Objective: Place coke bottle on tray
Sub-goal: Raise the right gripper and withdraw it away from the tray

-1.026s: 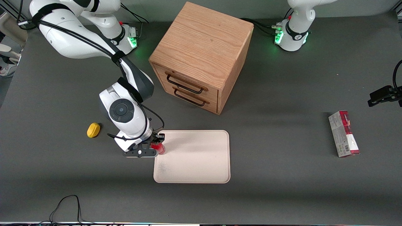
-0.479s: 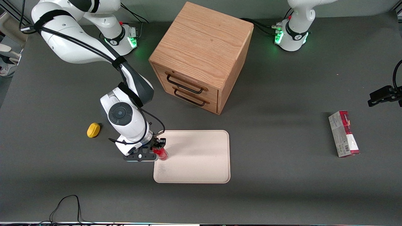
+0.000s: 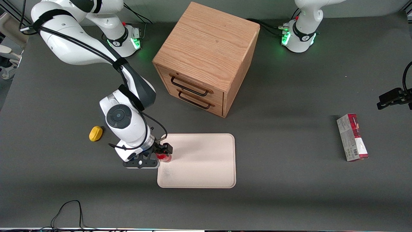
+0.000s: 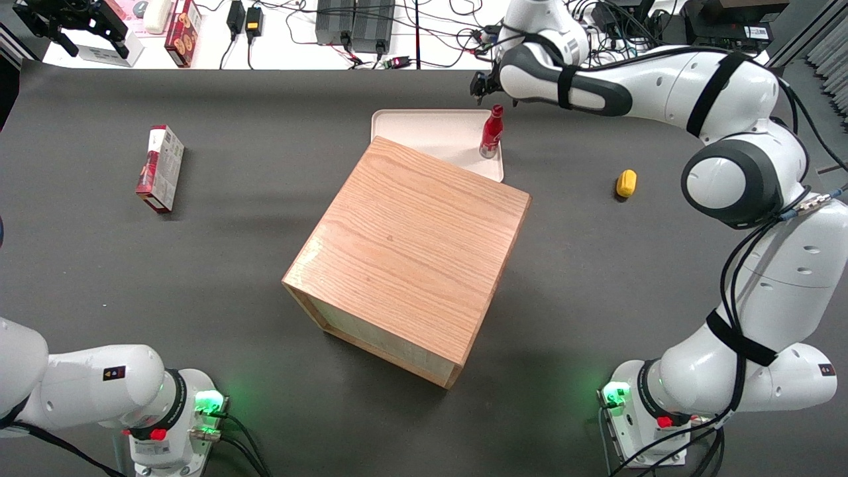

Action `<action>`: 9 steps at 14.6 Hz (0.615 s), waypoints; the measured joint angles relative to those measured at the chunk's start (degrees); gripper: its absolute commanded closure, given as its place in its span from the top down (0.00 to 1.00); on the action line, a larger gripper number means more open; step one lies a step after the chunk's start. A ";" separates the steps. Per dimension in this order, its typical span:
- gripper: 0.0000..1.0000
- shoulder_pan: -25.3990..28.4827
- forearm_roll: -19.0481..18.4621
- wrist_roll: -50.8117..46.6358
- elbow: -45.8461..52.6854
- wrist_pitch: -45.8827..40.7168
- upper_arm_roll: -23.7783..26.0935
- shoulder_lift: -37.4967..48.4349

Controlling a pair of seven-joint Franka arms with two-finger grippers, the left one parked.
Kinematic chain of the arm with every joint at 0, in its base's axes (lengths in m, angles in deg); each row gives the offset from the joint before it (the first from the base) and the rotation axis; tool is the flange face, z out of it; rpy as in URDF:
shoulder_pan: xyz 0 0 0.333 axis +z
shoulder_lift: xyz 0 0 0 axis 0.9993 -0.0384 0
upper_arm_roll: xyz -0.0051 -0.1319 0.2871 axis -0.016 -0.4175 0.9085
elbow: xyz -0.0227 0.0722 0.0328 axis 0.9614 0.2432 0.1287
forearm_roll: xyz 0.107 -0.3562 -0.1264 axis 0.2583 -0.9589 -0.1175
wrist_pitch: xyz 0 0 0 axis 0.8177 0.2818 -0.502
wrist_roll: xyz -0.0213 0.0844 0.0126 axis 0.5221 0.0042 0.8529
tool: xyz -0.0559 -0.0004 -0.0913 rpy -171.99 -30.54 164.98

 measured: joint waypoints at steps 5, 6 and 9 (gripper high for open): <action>1.00 -3.56 7.17 7.65 0.73 -11.36 -1.56 8.26; 1.00 -4.15 10.44 11.77 0.68 -14.70 -3.97 10.81; 1.00 -4.26 21.19 27.30 -0.77 -22.94 -15.10 18.25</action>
